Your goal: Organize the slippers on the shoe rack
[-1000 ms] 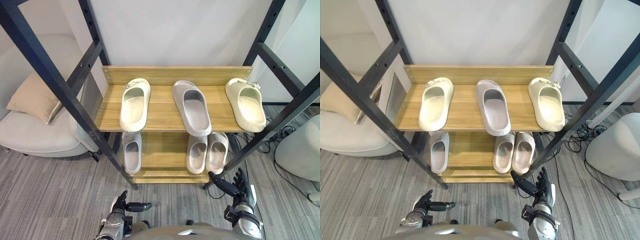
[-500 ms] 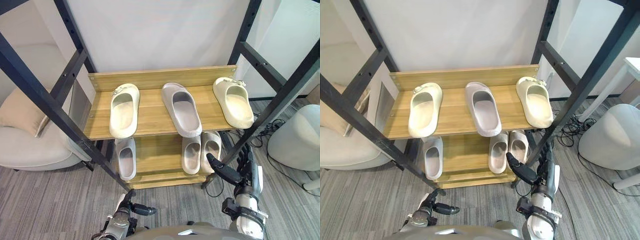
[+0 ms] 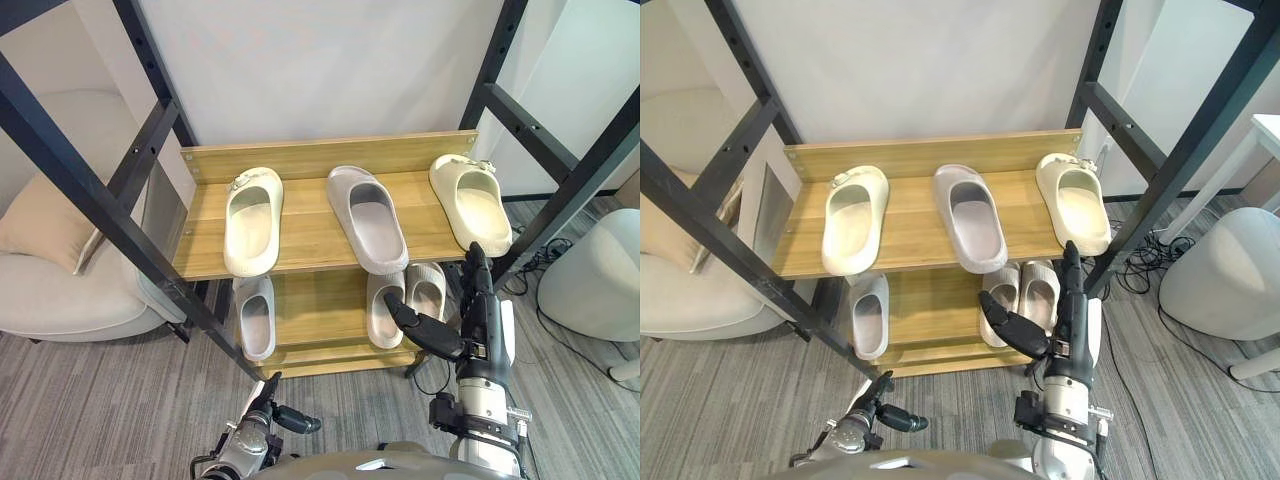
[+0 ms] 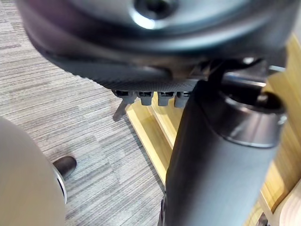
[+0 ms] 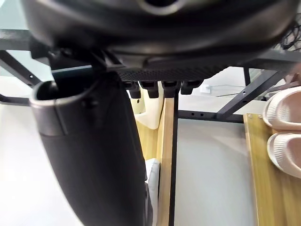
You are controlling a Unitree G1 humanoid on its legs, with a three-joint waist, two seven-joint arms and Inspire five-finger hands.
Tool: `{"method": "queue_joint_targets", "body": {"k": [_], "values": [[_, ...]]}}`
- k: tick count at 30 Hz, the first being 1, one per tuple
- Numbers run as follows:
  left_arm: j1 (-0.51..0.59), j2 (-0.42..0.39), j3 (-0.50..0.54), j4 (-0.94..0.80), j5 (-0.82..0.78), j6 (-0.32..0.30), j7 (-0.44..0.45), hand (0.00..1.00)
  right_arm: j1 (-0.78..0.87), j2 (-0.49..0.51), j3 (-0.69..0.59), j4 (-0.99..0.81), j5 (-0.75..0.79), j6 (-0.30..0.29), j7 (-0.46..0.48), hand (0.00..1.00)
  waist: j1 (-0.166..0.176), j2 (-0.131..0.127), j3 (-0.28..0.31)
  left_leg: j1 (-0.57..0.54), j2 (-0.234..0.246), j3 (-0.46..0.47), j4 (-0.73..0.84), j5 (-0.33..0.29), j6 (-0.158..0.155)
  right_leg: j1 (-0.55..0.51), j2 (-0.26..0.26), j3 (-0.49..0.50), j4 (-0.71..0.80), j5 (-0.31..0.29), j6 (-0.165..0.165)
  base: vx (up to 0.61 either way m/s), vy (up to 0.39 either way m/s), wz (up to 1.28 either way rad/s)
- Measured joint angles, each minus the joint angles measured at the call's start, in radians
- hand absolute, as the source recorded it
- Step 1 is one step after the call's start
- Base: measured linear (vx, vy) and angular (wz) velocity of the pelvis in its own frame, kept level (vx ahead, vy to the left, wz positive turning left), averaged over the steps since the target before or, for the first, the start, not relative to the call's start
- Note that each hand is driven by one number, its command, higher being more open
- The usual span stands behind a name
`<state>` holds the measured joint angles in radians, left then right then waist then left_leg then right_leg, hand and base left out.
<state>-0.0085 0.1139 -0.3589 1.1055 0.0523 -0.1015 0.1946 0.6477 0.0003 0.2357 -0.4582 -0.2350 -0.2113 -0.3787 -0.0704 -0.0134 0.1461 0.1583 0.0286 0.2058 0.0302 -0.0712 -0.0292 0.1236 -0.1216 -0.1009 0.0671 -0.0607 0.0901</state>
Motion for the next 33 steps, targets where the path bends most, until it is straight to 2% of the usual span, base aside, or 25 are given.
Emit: {"method": "queue_joint_targets", "body": {"k": [9,15,20,26,33], "values": [[-0.001,0.001,-0.029,0.002,0.002,-0.001,0.005,1.0,-0.006,-0.045,0.032,-0.066,-0.12,-0.006,-0.082,1.0,-0.002,-0.009,-0.014,0.001,0.0,-0.005,0.0,0.001,0.002,0.003,0.0,-0.005,0.001,-0.001,-0.001,0.0,-0.012,0.01],[0.0,0.0,-0.029,0.003,0.009,-0.006,0.003,1.0,-0.044,-0.064,0.043,-0.099,-0.119,-0.009,-0.091,1.0,-0.003,-0.011,-0.015,-0.001,0.0,-0.014,-0.001,0.003,0.004,0.005,-0.001,-0.012,0.0,-0.001,-0.001,0.0,-0.018,0.03],[0.0,-0.001,-0.028,0.003,0.018,-0.007,-0.002,1.0,-0.079,-0.075,0.042,-0.099,-0.116,-0.01,-0.082,1.0,-0.003,-0.016,-0.019,-0.003,-0.001,-0.021,-0.004,0.004,0.006,0.009,-0.001,-0.02,-0.006,-0.001,-0.001,0.01,-0.023,0.05],[0.0,-0.001,-0.024,0.006,0.019,-0.007,-0.023,1.0,-0.144,-0.082,0.032,-0.099,-0.019,-0.019,-0.018,1.0,-0.003,-0.025,-0.025,-0.006,-0.002,-0.03,-0.006,0.004,0.006,0.015,-0.001,-0.03,-0.016,-0.001,-0.001,0.01,-0.011,0.03],[0.0,-0.004,-0.007,0.006,0.018,-0.007,-0.043,1.0,-0.205,-0.082,-0.035,-0.098,0.023,-0.021,0.015,1.0,-0.002,-0.025,-0.025,-0.024,-0.005,-0.055,-0.004,0.005,0.007,0.015,-0.003,-0.054,-0.024,-0.002,-0.001,0.02,-0.028,0.11]]}}
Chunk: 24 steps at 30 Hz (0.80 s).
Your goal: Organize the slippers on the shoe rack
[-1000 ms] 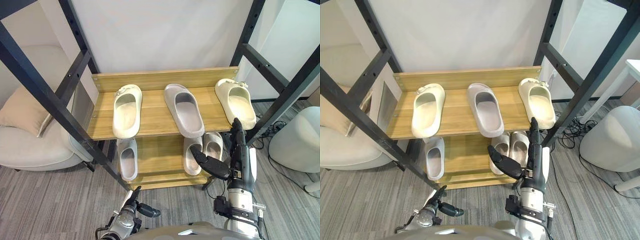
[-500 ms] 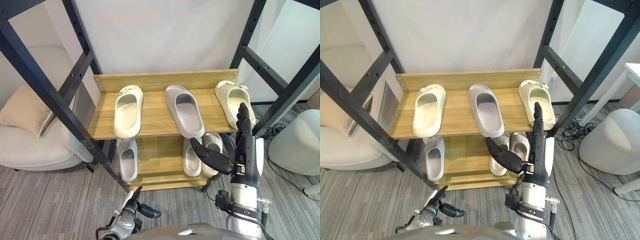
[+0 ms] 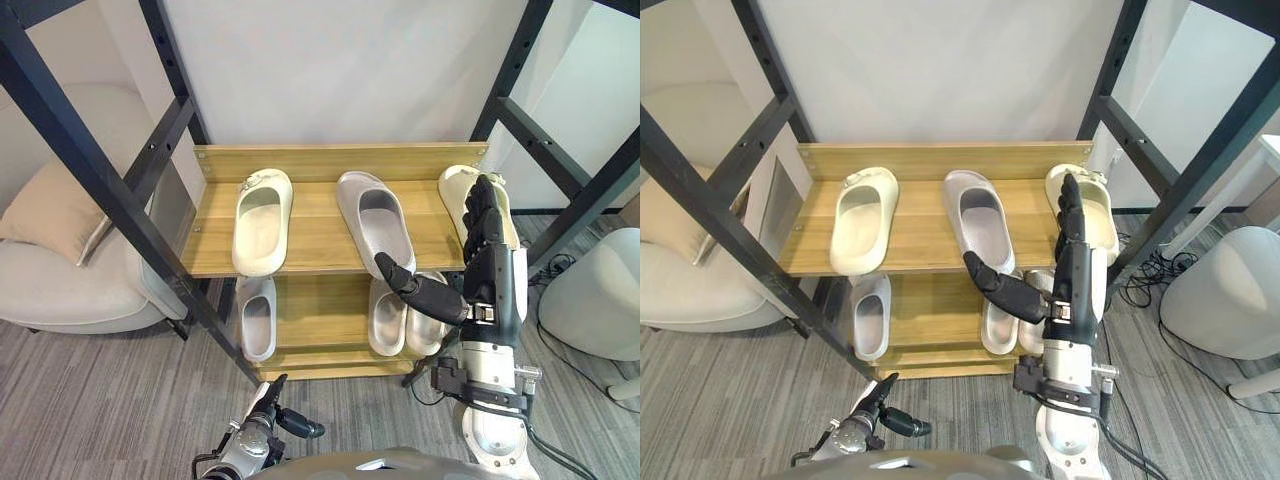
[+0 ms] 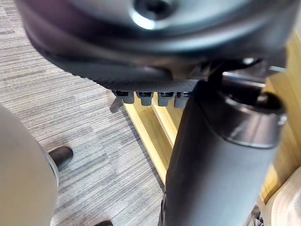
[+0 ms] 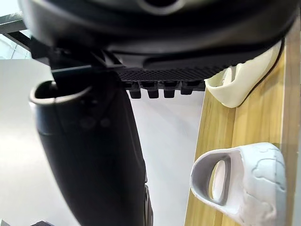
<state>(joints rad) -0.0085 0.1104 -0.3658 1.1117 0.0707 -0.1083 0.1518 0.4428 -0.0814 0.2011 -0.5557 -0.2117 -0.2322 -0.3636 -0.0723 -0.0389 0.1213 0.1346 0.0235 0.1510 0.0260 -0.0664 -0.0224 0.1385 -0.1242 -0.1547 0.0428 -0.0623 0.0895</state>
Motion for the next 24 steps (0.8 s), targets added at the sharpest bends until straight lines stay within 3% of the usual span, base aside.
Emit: {"method": "queue_joint_targets", "body": {"k": [24], "values": [[0.028,-0.009,0.083,-0.048,0.02,0.0,-0.032,1.0,-0.175,0.026,-0.232,0.106,-0.024,0.027,-0.008,1.0,0.007,-0.001,0.001,-0.037,-0.006,-0.031,-0.004,0.0,0.001,-0.013,-0.002,-0.026,-0.024,-0.003,0.002,0.01,-0.007,0.03]]}}
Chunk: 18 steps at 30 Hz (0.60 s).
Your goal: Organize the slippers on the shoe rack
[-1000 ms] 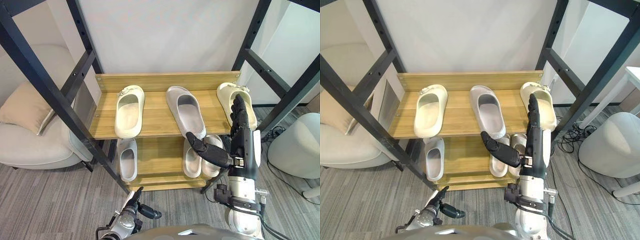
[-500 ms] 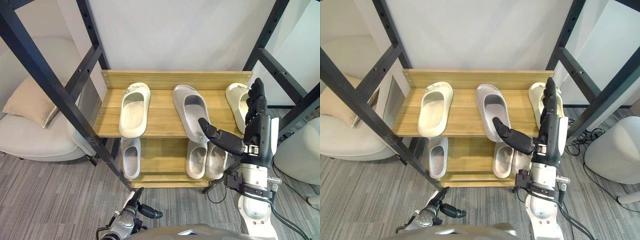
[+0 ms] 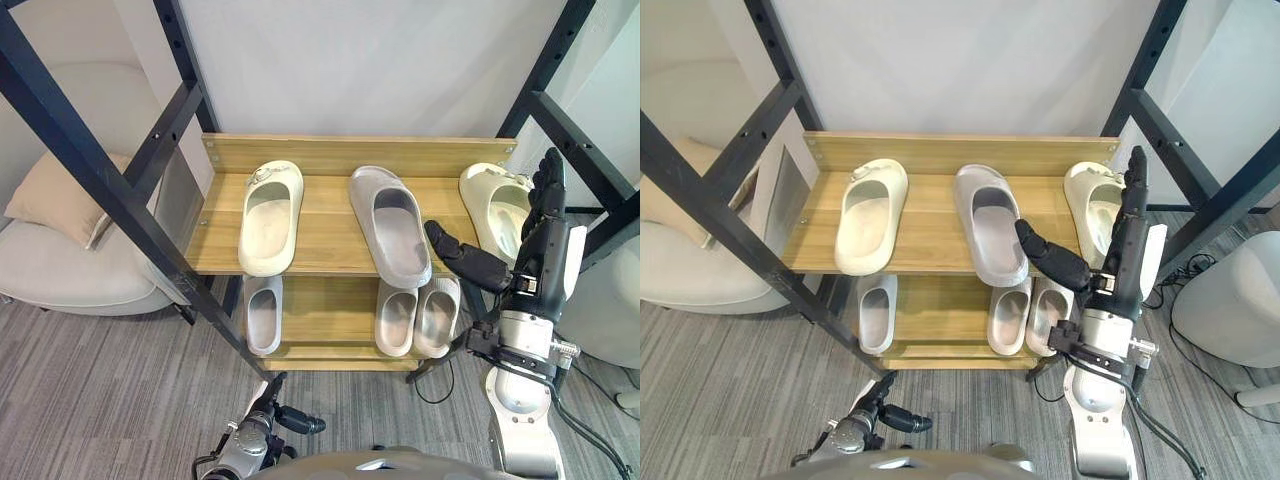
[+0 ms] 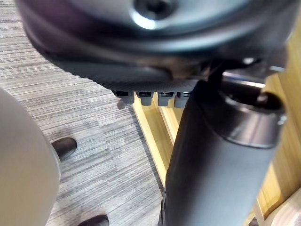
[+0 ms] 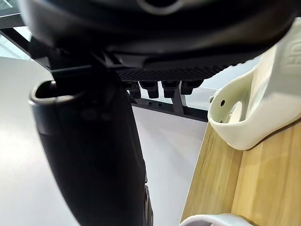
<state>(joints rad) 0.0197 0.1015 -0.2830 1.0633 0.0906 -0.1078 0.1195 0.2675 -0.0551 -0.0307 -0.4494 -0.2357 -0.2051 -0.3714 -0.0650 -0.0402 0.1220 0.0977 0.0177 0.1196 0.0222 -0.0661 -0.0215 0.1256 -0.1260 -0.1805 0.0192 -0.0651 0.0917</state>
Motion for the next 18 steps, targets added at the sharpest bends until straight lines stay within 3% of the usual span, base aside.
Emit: {"method": "queue_joint_targets", "body": {"k": [18], "values": [[0.001,-0.007,0.065,-0.001,-0.002,-0.002,-0.019,1.0,-0.071,-0.034,-0.023,0.109,0.007,0.019,0.078,1.0,0.009,0.0,0.0,-0.013,-0.004,-0.019,0.0,0.0,0.0,0.003,0.002,-0.015,-0.017,0.006,0.003,0.0,-0.004,0.01]]}}
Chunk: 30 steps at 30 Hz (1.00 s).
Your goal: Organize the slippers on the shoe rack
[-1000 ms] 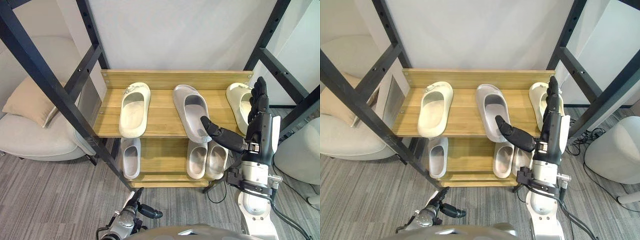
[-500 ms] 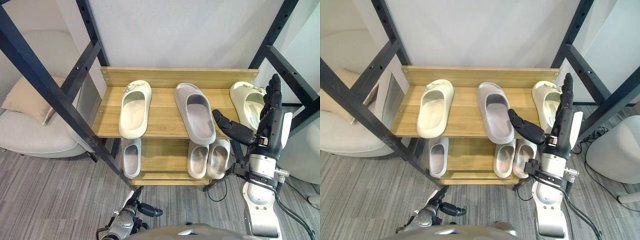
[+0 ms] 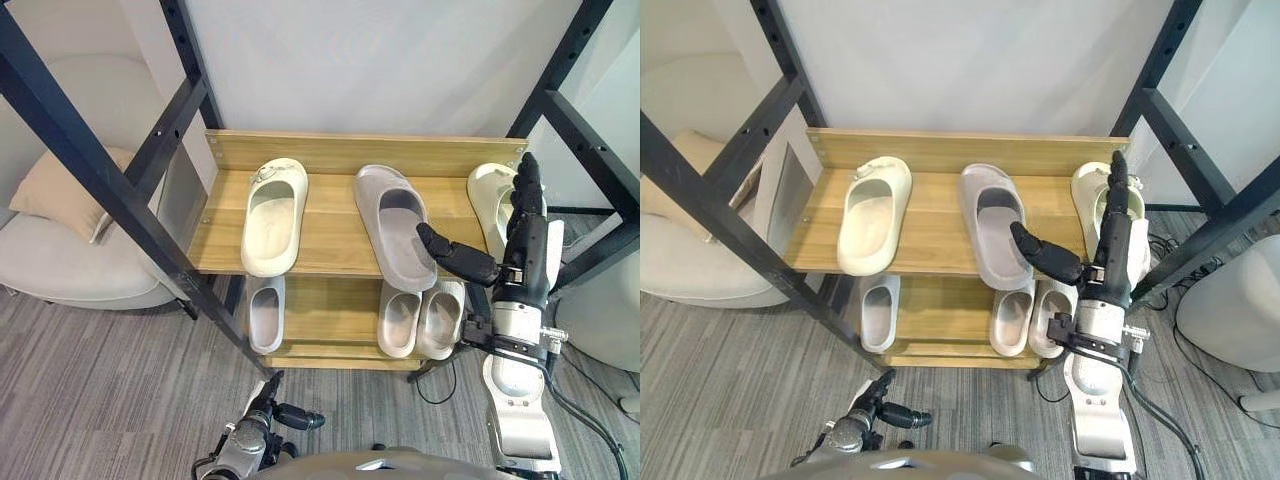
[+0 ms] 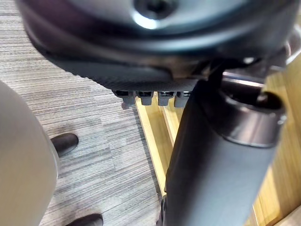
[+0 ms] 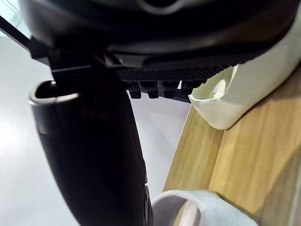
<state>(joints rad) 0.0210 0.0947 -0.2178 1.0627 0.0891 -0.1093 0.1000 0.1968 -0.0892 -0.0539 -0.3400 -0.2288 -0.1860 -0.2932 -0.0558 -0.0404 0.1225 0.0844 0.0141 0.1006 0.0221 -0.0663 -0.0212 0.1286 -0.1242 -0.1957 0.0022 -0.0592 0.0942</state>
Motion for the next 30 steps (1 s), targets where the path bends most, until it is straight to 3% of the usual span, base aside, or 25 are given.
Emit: {"method": "queue_joint_targets", "body": {"k": [30], "values": [[-0.007,0.001,0.043,-0.017,-0.02,-0.018,-0.019,1.0,-0.187,-0.146,0.019,0.181,0.037,0.016,0.051,1.0,0.02,-0.01,0.028,-0.017,-0.005,-0.036,0.0,0.002,0.009,0.014,0.001,-0.023,-0.031,0.025,-0.002,0.0,-0.004,0.02]]}}
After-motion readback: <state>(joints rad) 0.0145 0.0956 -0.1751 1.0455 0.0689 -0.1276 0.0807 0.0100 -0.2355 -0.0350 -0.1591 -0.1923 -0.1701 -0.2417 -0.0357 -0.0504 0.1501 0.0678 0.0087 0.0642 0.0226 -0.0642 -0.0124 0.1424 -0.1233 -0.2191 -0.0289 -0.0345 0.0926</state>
